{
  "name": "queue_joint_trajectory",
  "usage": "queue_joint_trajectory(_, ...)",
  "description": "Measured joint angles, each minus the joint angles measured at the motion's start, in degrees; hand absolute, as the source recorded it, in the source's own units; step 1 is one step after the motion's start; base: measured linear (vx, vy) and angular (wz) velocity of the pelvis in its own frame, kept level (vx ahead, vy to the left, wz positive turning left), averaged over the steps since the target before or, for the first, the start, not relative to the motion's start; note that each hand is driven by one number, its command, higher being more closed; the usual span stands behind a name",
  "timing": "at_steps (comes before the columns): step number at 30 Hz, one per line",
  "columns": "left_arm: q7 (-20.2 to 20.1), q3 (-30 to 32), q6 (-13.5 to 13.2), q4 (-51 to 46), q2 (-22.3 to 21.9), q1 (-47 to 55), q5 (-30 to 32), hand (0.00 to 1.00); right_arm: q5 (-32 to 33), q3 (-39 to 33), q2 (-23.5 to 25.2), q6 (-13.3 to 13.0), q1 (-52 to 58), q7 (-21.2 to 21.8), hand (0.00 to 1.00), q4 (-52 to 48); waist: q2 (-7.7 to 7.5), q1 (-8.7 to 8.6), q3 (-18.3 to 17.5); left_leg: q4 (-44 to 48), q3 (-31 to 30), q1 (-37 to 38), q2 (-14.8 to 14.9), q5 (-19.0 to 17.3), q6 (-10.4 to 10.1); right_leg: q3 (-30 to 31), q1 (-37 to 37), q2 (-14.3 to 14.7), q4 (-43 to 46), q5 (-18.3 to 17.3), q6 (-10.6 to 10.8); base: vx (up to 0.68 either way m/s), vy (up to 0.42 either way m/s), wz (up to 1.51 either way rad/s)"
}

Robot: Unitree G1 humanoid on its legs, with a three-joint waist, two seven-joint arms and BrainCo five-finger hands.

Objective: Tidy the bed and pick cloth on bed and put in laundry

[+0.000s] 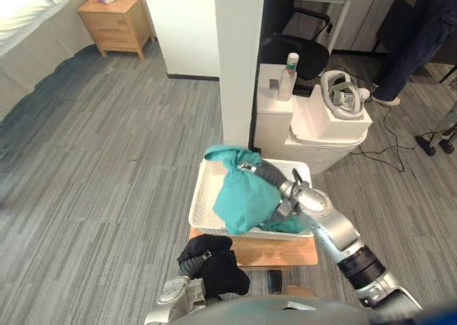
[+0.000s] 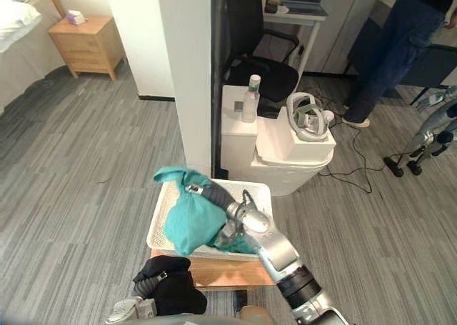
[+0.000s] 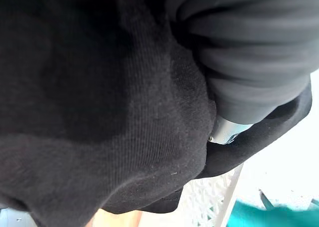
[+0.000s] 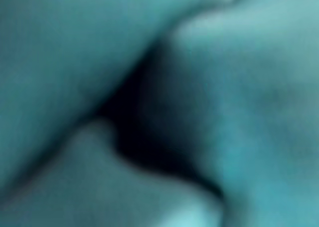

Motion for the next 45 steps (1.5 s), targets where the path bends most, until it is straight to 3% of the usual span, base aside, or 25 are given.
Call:
queue_joint_trajectory(4,1.43,-0.78,0.17,-3.97,-1.70,-3.28,-2.67,1.00,-7.42,-0.32,2.06,1.20,-7.88,-4.29,1.00,4.03,1.93,0.07,7.70,1.11,-1.20,-4.67,-1.88,1.01,0.62,-1.40,-3.52,-2.52,0.93,1.09,0.53,-0.15,0.022,0.24)
queue_joint_trajectory(8,3.18,-1.41,0.48,-6.55,-2.71,-5.93,-2.88,1.00,-11.95,-1.11,2.41,2.69,-14.22,-8.66,1.00,9.14,2.77,1.40,13.81,1.54,-1.62,-8.06,-2.20,2.56,0.84,-2.64,-7.04,-3.43,3.06,1.07,0.49,-0.08,-0.010,0.22)
queue_joint_trajectory(13,4.28,-0.28,0.74,-6.41,-2.75,-7.06,-2.46,1.00,-15.98,-12.73,-1.25,3.19,-25.58,-16.87,1.00,23.44,4.02,2.53,18.05,1.29,-4.25,-11.02,-3.02,4.90,1.41,-5.60,-9.36,-4.68,4.04,1.13,0.55,0.01,0.000,0.30)
queue_joint_trajectory(14,4.21,0.22,0.53,-6.44,-2.74,-7.15,-2.38,1.00,-16.39,-15.14,-3.61,2.97,-29.07,-18.38,0.00,27.83,4.33,3.03,18.30,1.30,-4.30,-11.49,-3.18,4.97,1.44,-5.64,-9.82,-4.84,4.15,1.16,0.60,0.00,0.018,0.11)
queue_joint_trajectory(18,4.15,2.19,0.30,-4.30,-2.23,-7.74,-2.51,1.00,-16.31,-18.47,-11.47,-1.21,-35.45,-20.25,0.00,36.12,5.65,4.47,19.14,1.41,-4.36,-12.10,-3.40,4.99,1.49,-5.92,-10.28,-5.17,4.23,1.28,0.74,0.02,0.016,0.04)
queue_joint_trajectory(22,4.32,4.27,0.33,-2.06,-1.68,-7.98,-4.88,1.00,-13.90,-18.46,-15.38,-3.44,-36.55,-20.23,0.00,41.73,6.11,4.37,19.37,1.40,-4.23,-12.06,-3.43,4.99,1.49,-6.13,-10.28,-5.24,4.24,1.28,0.75,0.02,0.006,0.00)
queue_joint_trajectory(24,4.20,6.56,0.47,-1.43,-1.61,-8.09,-9.33,1.00,-11.14,-18.69,-16.89,-4.51,-36.41,-19.84,0.00,44.01,6.11,4.08,19.37,1.43,-4.06,-11.96,-3.43,4.99,1.49,-6.10,-10.24,-5.23,4.24,1.28,0.74,0.00,-0.003,-0.02)
queue_joint_trajectory(29,4.56,14.22,-2.04,-3.80,-0.61,-8.01,-12.71,1.00,-7.01,-25.06,-17.72,-10.02,-29.80,-17.91,0.00,42.21,6.17,3.71,19.39,1.24,-2.63,-8.33,-2.96,4.60,1.42,-5.45,-6.84,-4.69,3.37,1.24,0.72,0.00,-0.012,-0.08)
queue_joint_trajectory(31,6.83,18.15,-4.10,-7.58,1.47,-8.02,-10.56,1.00,-4.63,-27.87,-17.66,-12.54,-24.89,-17.42,0.00,37.60,6.08,2.73,19.21,1.06,-1.90,-7.04,-2.63,4.31,1.42,-5.27,-5.14,-4.25,1.83,1.04,0.36,-0.02,-0.025,-0.14)
queue_joint_trajectory(34,8.71,24.11,-5.87,-9.99,3.36,-8.04,-6.36,1.00,-4.51,-29.96,-16.49,-14.23,-18.09,-16.86,0.00,32.06,5.88,2.48,17.80,-0.08,-0.27,-5.15,-2.00,4.02,0.93,-4.82,-3.61,-3.34,-0.05,1.42,0.46,0.04,-0.044,-0.30)
queue_joint_trajectory(37,9.39,29.15,-8.18,-11.12,5.14,-7.14,-1.09,1.00,-5.89,-30.17,-12.55,-14.70,-5.03,-16.12,0.00,24.88,5.48,1.43,10.79,-1.99,1.63,-1.56,-0.15,3.40,-0.10,-3.48,-2.02,-1.14,-0.07,1.02,0.18,0.15,-0.037,-0.33)
queue_joint_trajectory(45,8.04,30.44,-9.57,-22.58,5.14,-8.31,3.23,1.00,-24.50,-29.27,-11.26,-15.46,6.41,-16.65,0.00,17.73,1.65,-0.55,5.39,-2.66,4.06,2.18,1.15,2.37,-1.18,-1.71,0.07,0.55,-0.41,0.51,-0.14,0.04,0.000,-0.17)
